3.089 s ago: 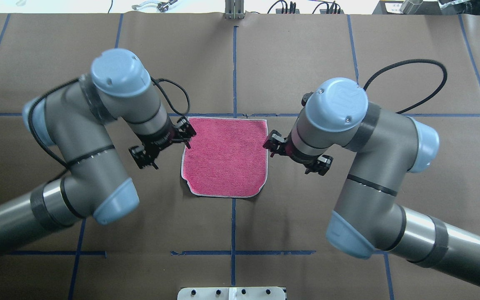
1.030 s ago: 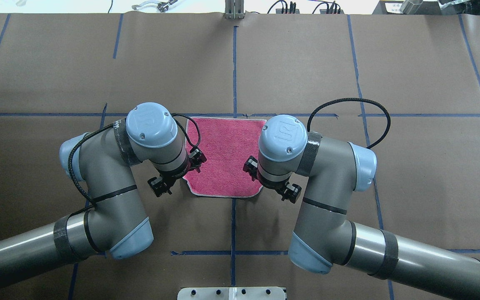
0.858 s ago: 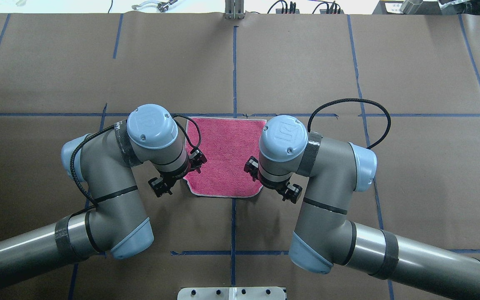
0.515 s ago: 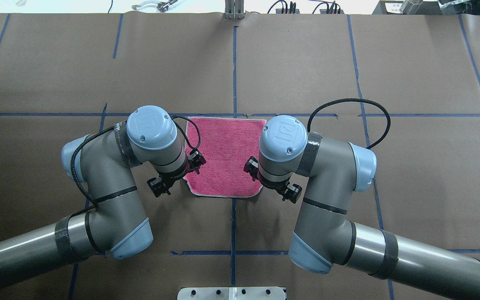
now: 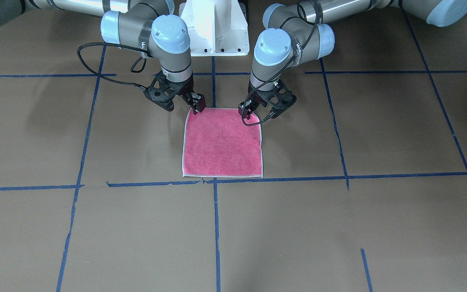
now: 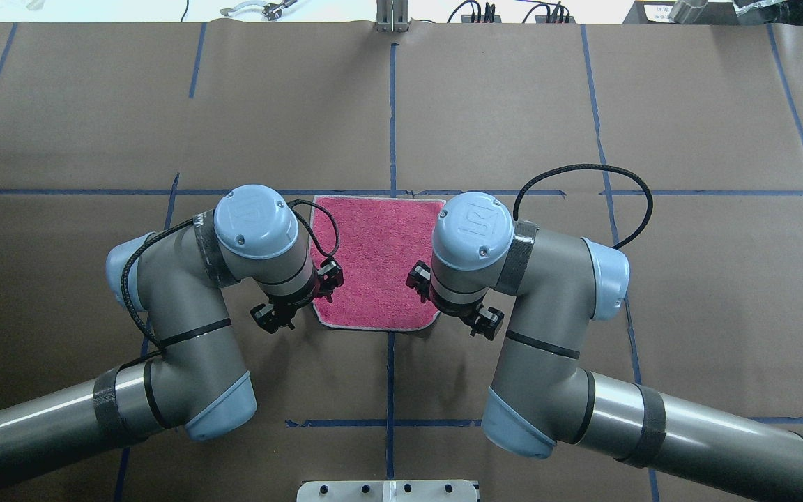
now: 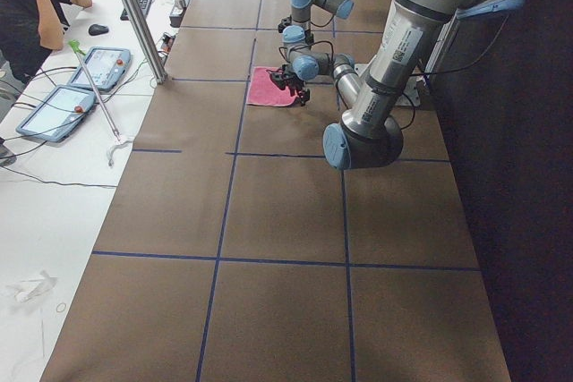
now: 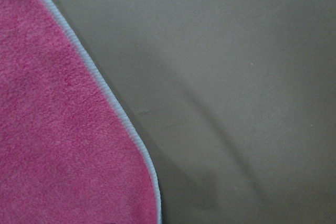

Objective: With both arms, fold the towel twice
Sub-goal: 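Lower both grippers onto the pink towel's nearer corners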

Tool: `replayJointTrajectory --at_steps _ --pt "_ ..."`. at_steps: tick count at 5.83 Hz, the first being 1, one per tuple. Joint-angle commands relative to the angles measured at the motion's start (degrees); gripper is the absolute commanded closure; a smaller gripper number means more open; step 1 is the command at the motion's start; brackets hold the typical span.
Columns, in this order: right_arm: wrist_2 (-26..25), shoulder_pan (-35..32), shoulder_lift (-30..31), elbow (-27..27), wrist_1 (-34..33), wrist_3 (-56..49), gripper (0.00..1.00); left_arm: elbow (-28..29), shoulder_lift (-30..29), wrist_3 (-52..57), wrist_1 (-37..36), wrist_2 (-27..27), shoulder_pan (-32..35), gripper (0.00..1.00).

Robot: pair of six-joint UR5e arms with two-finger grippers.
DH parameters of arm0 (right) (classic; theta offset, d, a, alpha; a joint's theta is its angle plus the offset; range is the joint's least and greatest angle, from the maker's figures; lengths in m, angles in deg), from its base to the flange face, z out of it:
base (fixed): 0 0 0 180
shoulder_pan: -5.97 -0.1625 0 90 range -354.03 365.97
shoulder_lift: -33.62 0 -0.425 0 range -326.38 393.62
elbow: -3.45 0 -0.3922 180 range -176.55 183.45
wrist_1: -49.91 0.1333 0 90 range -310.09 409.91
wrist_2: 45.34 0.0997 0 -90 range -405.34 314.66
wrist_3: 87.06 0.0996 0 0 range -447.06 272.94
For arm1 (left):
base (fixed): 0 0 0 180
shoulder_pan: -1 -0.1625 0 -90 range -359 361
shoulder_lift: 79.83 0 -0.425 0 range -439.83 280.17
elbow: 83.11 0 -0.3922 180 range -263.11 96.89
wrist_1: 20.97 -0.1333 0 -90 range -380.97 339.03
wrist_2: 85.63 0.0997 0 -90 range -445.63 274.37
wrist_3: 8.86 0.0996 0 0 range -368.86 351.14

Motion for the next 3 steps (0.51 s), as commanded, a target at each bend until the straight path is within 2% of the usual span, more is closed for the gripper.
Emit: replayJointTrajectory --at_steps 1,2,3 --pt "0.00 0.00 -0.03 -0.14 0.00 0.18 0.00 -0.02 -0.08 0.00 0.05 0.00 -0.11 0.52" --pt "0.00 0.00 -0.03 -0.14 0.00 0.18 0.00 0.07 -0.08 0.00 0.05 0.00 -0.11 0.71" --pt "0.00 0.00 -0.03 -0.14 0.00 0.09 0.00 -0.02 -0.16 0.52 0.05 0.00 -0.11 0.75"
